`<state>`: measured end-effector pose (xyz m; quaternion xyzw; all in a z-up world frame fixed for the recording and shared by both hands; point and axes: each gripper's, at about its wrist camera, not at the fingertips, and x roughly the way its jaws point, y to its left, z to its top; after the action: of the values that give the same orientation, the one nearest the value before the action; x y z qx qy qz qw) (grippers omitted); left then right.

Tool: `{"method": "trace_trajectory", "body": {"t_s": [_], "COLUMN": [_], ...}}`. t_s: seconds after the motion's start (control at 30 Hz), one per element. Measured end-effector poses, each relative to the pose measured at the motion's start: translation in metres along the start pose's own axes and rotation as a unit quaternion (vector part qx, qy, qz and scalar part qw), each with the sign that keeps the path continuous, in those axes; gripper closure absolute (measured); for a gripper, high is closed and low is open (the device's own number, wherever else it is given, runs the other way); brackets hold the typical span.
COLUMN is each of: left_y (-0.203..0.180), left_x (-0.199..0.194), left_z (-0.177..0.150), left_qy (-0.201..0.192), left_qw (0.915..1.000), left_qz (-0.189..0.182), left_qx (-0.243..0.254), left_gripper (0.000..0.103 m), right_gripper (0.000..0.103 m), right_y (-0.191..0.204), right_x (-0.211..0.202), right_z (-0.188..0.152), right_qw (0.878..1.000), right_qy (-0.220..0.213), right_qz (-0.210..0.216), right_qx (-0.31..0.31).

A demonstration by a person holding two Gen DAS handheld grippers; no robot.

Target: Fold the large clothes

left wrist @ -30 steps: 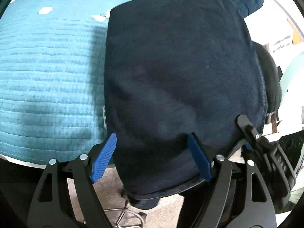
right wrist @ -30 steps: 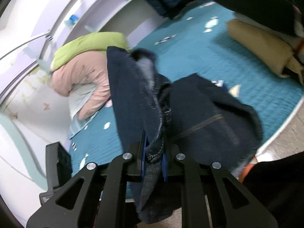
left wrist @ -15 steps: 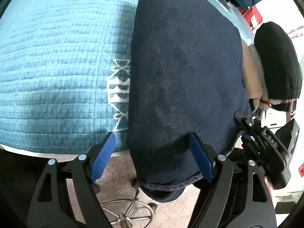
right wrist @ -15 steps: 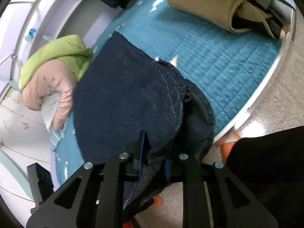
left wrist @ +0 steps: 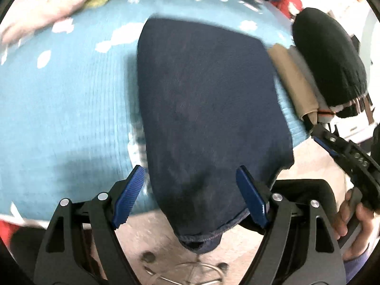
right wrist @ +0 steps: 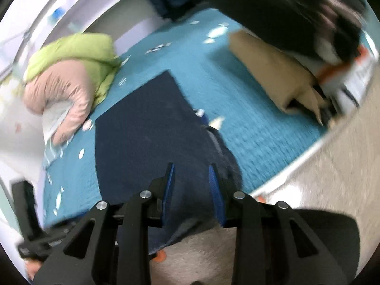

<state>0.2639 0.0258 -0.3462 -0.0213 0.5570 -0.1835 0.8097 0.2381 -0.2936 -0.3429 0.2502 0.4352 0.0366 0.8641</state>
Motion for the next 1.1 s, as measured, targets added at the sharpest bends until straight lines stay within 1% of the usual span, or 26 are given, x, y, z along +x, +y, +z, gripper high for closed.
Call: {"method": "trace_trajectory", "body": {"t_s": [0.03,0.07,0.13,0.2,0.27,0.33,0.4,0.47,0.53,0.57,0.63,0.7,0.73,0.77,0.83,0.97,1.03,1.1], "left_y": [-0.007,-0.012,-0.023,-0.020,-0.020,-0.017,-0.019,-0.022,-0.025,-0.026,-0.033,-0.038,-0.038,-0.035,-0.024,-0.015,-0.016,-0.021], "left_x": [-0.004,-0.007,-0.007,-0.008,-0.002,0.006,0.017,0.032,0.048,0.052,0.059,0.069,0.077,0.089,0.108,0.129,0.138,0.148], "left_z": [0.007,0.017,0.042,0.065,0.086,0.102,0.115,0.125,0.136,0.140,0.147,0.151,0.154,0.158,0.166,0.177,0.178,0.177], "left_qy": [-0.006,-0.011,-0.017,-0.025,-0.029,-0.032,-0.026,-0.021,-0.007,-0.009,-0.008,-0.004,0.006,0.025,0.053,0.082,0.091,0.098], "left_qw": [0.9998,0.9992,0.9986,0.9982,0.9980,0.9981,0.9974,0.9967,0.9973,0.9974,0.9967,0.9956,0.9952,0.9954,0.9959,0.9955,0.9944,0.9932], "left_qz": [0.005,0.008,0.007,0.004,0.011,0.006,0.014,0.012,0.001,-0.001,-0.017,-0.006,0.001,0.002,-0.007,-0.018,-0.014,-0.006], "left_qx": [0.020,0.039,0.049,0.054,0.056,0.052,0.065,0.077,0.073,0.072,0.079,0.093,0.098,0.093,0.073,0.045,0.050,0.062], "left_gripper": [0.023,0.023,0.023,0.023,0.023,0.023,0.023,0.023,0.024,0.024,0.024,0.024,0.024,0.024,0.024,0.022,0.019,0.012], "right_gripper": [0.083,0.088,0.092,0.101,0.103,0.103,0.103,0.103,0.103,0.103,0.103,0.103,0.103,0.103,0.103,0.103,0.103,0.103], "right_y": [0.011,0.017,0.024,0.027,0.027,0.021,0.012,0.005,0.001,-0.001,-0.006,-0.011,-0.014,-0.016,-0.019,-0.020,-0.021,-0.022], "right_x": [0.007,0.014,0.035,0.056,0.073,0.087,0.092,0.093,0.094,0.095,0.096,0.097,0.096,0.096,0.093,0.092,0.093,0.092], "right_z": [0.002,0.004,0.004,0.002,-0.004,-0.012,-0.016,-0.019,-0.021,-0.021,-0.022,-0.025,-0.025,-0.024,-0.024,-0.026,-0.025,-0.026], "right_qw": [1.000,0.999,0.998,0.996,0.993,0.988,0.988,0.988,0.989,0.989,0.989,0.989,0.990,0.990,0.990,0.990,0.990,0.989], "right_qy": [0.005,0.014,0.040,0.069,0.098,0.125,0.130,0.130,0.130,0.130,0.131,0.133,0.134,0.135,0.135,0.136,0.138,0.139], "right_qz": [0.006,0.013,0.021,0.011,-0.008,-0.029,-0.036,-0.033,-0.030,-0.028,-0.019,-0.006,0.001,0.006,0.010,0.013,0.016,0.018], "right_qx": [-0.024,-0.032,-0.043,-0.056,-0.068,-0.080,-0.077,-0.074,-0.070,-0.068,-0.064,-0.057,-0.052,-0.047,-0.045,-0.046,-0.041,-0.038]}}
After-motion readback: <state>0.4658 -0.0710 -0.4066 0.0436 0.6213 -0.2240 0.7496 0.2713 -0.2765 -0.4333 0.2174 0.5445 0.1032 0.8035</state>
